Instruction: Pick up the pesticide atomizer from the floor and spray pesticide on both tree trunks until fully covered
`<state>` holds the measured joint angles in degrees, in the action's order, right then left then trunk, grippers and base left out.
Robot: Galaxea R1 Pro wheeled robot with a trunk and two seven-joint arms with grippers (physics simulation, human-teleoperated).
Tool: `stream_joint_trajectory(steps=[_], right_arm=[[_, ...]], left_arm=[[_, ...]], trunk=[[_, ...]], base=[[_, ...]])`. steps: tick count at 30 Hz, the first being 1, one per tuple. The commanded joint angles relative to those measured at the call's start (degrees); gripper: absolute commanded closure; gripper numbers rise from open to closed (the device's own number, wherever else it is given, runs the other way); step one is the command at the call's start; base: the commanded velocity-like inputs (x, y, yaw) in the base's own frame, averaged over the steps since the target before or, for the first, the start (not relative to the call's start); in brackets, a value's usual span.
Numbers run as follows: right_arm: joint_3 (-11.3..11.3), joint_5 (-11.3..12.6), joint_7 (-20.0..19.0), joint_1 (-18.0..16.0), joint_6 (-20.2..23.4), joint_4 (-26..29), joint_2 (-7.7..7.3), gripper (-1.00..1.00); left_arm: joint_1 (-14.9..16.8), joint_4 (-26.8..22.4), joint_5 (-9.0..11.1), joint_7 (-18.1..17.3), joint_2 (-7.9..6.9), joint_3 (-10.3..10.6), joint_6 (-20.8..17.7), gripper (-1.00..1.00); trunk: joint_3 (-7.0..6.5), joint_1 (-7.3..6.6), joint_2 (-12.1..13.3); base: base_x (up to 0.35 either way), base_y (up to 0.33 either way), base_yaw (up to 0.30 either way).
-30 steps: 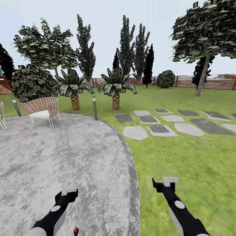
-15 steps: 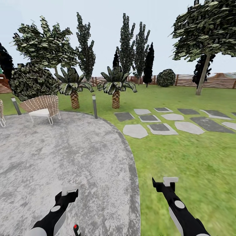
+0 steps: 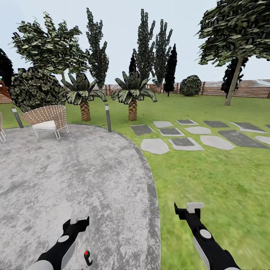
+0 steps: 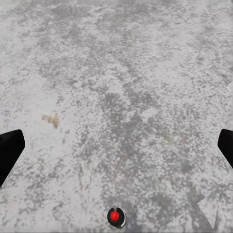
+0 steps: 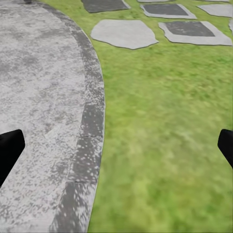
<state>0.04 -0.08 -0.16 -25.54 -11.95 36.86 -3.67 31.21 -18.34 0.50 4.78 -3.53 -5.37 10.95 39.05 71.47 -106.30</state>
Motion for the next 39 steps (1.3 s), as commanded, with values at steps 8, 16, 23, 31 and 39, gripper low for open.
stream_joint_trajectory(steps=[8, 16, 23, 31, 39], right_arm=[[-0.01, -0.01, -0.02, -0.04, -0.18, -0.04, 0.04, -1.00], [-0.03, -0.01, -0.02, -0.04, -0.18, -0.04, 0.05, -1.00], [0.01, 0.01, -0.02, -0.04, -0.18, 0.02, 0.06, -1.00], [-0.04, -0.01, -0.02, -0.04, -0.18, -0.03, 0.06, -1.00], [-0.04, -0.01, -0.02, -0.04, -0.18, -0.07, 0.06, -1.00]], left_arm=[[0.04, 0.06, 0.03, 0.05, 0.01, -0.08, 0.21, -1.00], [0.03, 0.06, 0.03, 0.05, 0.01, -0.08, 0.21, -1.00], [0.01, 0.08, 0.03, 0.05, 0.01, -0.08, 0.21, -1.00], [-0.32, 0.25, -0.01, 0.08, 0.09, -0.06, 4.22, -1.00], [-0.74, 0.20, -0.07, 0.11, 0.05, -0.06, 5.40, -1.00]], trunk=[[2.23, 1.75, -3.25], [4.39, 3.51, -6.46], [6.29, 5.05, -9.27], [8.46, 6.81, -12.47], [10.62, 8.56, -15.68]], base=[[0.000, 0.000, 0.000], [0.000, 0.000, 0.000], [0.000, 0.000, 0.000], [0.000, 0.000, 0.000], [0.000, 0.000, 0.000]])
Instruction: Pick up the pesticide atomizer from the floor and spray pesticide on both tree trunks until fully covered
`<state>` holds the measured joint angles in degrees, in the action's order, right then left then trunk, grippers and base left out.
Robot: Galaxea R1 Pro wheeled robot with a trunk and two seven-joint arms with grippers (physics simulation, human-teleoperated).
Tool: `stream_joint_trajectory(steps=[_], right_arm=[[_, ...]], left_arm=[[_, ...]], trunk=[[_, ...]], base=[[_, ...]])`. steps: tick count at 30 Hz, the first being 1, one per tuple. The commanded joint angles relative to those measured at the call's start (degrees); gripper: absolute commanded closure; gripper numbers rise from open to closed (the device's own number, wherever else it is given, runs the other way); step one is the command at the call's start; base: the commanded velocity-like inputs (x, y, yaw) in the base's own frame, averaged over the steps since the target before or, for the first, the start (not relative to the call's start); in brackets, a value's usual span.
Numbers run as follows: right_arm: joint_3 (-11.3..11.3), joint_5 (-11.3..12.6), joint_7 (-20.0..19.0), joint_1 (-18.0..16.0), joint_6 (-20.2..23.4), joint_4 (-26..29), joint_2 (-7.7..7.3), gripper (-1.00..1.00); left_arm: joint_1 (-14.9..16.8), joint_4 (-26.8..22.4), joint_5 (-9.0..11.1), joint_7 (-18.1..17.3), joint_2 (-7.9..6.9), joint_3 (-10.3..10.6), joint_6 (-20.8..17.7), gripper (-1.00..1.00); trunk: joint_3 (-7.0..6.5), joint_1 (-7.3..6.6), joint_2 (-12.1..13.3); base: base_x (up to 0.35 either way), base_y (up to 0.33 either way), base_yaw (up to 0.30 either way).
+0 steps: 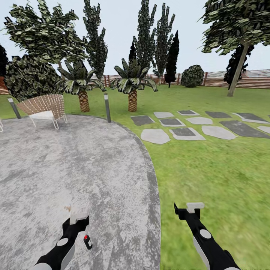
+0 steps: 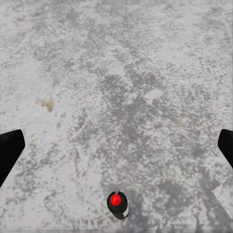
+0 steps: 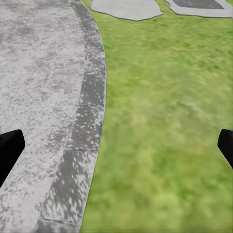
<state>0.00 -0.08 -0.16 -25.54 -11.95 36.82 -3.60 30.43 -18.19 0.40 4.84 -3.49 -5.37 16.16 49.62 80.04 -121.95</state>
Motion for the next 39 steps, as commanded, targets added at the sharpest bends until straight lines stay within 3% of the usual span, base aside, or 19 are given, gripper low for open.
stream_joint_trajectory(steps=[1, 9, 25, 39], right_arm=[[0.00, -0.01, -0.02, -0.03, -0.18, -0.03, -0.01, -1.00], [0.00, -0.01, -0.02, -0.03, -0.18, -0.05, -0.01, -1.00], [0.06, -0.01, -0.02, -0.03, -0.18, 0.00, -0.01, -1.00], [0.03, 0.06, -0.02, -0.03, -0.18, 0.00, -0.01, -1.00]], left_arm=[[-0.01, 0.04, 0.00, 0.06, 0.02, -0.05, 0.21, -1.00], [-0.28, -0.01, -1.72, 0.08, 0.06, -0.08, 0.36, -1.00], [-0.29, -0.01, -1.80, 0.09, 0.12, -0.08, 0.36, -1.00], [-0.29, -0.01, -1.80, 0.09, 0.06, -0.08, 0.44, -1.00]], trunk=[[0.33, 0.21, -0.44], [2.49, 1.97, -3.65], [6.83, 5.49, -10.06], [10.62, 8.56, -15.68]], base=[[0.000, 0.000, 0.000], [0.000, 0.000, 0.000], [0.000, 0.000, -0.008], [0.000, 0.000, -0.113]])
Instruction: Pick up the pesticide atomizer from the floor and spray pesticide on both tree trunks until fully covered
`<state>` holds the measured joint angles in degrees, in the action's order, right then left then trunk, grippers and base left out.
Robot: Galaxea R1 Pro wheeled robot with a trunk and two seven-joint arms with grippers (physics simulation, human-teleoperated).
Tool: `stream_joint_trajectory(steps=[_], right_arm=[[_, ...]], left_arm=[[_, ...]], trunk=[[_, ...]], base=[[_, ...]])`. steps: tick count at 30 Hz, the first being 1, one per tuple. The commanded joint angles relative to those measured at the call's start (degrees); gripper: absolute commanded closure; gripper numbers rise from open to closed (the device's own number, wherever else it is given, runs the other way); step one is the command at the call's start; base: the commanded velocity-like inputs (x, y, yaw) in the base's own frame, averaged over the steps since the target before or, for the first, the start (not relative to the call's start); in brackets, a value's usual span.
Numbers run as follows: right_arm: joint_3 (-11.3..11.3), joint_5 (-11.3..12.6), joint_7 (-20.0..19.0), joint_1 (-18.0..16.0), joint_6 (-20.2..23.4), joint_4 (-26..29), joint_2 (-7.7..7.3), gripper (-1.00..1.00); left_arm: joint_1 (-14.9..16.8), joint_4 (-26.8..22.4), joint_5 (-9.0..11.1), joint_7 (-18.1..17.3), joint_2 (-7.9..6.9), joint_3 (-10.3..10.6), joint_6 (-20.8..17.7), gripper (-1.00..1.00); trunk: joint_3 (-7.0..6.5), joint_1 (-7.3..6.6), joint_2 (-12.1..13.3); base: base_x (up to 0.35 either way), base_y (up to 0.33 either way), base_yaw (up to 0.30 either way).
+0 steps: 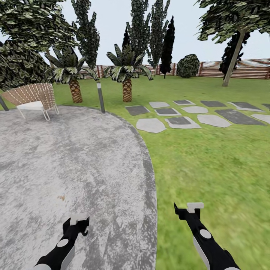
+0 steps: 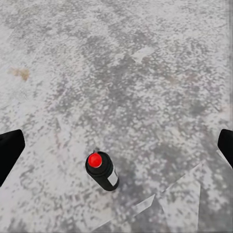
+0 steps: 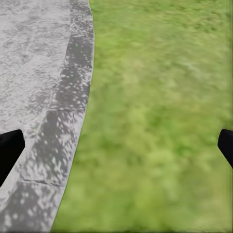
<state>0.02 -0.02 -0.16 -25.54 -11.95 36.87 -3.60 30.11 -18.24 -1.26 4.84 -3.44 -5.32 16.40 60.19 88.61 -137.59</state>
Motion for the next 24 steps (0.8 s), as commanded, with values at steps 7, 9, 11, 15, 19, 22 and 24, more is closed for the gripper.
stream_joint_trajectory(steps=[7, 9, 11, 15, 19, 22, 24], right_arm=[[0.08, 0.02, -0.02, -0.03, -0.18, 0.04, 0.00, -1.00], [0.07, 0.02, -0.02, -0.03, -0.18, 0.04, 0.00, -1.00], [0.03, 0.02, -0.02, -0.03, -0.18, 0.04, 0.00, -1.00], [-0.09, -0.07, -0.02, -0.03, -0.18, -0.03, 0.00, -1.00], [-0.01, -0.13, -0.02, -0.03, -0.18, 0.02, 0.00, -1.00], [0.05, -0.09, -0.02, -0.03, -0.18, 0.04, 0.00, -1.00], [0.03, -0.08, -0.02, -0.03, -0.18, 0.04, 0.00, -1.00]], left_arm=[[0.03, 0.04, -0.10, 0.08, -0.06, -0.13, 0.21, -1.00], [0.01, 0.04, -0.13, 0.08, -0.07, -0.13, 0.72, -1.00], [-0.01, 0.08, -0.14, 0.08, -0.06, -0.13, 1.52, -1.00], [-0.05, 0.12, -0.14, 0.08, -0.06, -0.13, 2.66, -1.00], [-0.05, 0.13, -0.15, 0.08, -0.07, -0.13, 2.81, -1.00], [-0.06, 0.13, -0.15, 0.08, -0.07, -0.13, 2.84, -1.00], [-0.06, 0.13, -0.14, 0.08, -0.07, -0.13, 2.84, -1.00]], trunk=[[1.95, 1.53, -2.84], [2.48, 1.97, -3.64], [2.94, 2.41, -4.45], [3.75, 3.09, -5.66], [4.65, 3.20, -5.72], [5.32, 3.27, -5.76], [5.76, 3.32, -5.78]], base=[[0.000, 0.000, -0.020], [0.000, 0.000, 0.000], [0.000, 0.000, 0.000], [0.000, 0.000, 0.000], [0.000, 0.000, 0.000], [0.000, 0.000, 0.000], [0.000, 0.000, 0.000]])
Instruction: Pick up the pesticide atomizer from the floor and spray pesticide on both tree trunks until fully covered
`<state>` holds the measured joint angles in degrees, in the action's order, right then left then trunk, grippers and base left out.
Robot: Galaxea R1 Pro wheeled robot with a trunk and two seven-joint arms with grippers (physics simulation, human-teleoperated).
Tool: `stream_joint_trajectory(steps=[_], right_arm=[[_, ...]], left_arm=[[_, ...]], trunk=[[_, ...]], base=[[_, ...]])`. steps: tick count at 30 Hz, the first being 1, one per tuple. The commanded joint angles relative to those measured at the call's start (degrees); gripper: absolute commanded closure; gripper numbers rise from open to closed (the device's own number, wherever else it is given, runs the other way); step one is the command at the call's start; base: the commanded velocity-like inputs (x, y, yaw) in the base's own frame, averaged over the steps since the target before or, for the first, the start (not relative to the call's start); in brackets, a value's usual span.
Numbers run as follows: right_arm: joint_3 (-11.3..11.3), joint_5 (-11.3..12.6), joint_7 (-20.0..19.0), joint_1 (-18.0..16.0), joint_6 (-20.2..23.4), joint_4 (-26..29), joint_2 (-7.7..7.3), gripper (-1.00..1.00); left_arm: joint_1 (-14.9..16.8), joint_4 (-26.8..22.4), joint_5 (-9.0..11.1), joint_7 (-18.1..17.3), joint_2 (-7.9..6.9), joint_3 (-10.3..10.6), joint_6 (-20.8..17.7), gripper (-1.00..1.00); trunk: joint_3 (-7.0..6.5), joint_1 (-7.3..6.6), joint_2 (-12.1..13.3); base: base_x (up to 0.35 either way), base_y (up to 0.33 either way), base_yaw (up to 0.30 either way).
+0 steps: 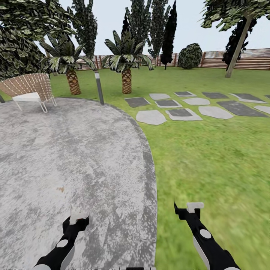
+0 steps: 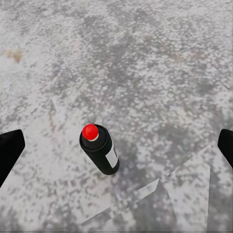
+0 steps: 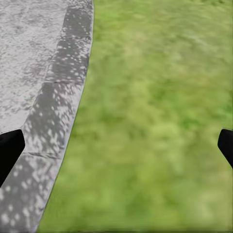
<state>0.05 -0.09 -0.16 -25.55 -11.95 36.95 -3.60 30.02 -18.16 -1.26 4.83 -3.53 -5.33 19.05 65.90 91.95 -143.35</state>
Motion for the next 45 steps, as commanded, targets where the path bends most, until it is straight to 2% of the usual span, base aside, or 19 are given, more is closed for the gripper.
stream_joint_trajectory(steps=[1, 35, 45], right_arm=[[-0.01, 0.00, -0.02, -0.03, -0.18, -0.05, -0.01, -1.00], [-0.05, 0.00, -0.02, -0.03, -0.18, -0.12, -0.09, -1.00], [0.02, 0.00, -0.02, -0.03, -0.18, -0.06, -0.09, -1.00]], left_arm=[[0.03, 0.05, -0.13, 0.09, 0.01, -0.12, 0.20, -1.00], [0.03, 0.05, -0.06, 0.15, -0.14, -0.21, 0.54, -1.00], [0.03, 0.05, -0.06, 0.15, -0.14, -0.21, 0.55, -1.00]], trunk=[[0.27, 0.01, -0.03], [8.03, 0.89, -0.49], [10.99, 1.15, -0.62]], base=[[0.000, 0.000, 0.000], [0.000, 0.000, 0.020], [0.000, 0.000, 0.000]])
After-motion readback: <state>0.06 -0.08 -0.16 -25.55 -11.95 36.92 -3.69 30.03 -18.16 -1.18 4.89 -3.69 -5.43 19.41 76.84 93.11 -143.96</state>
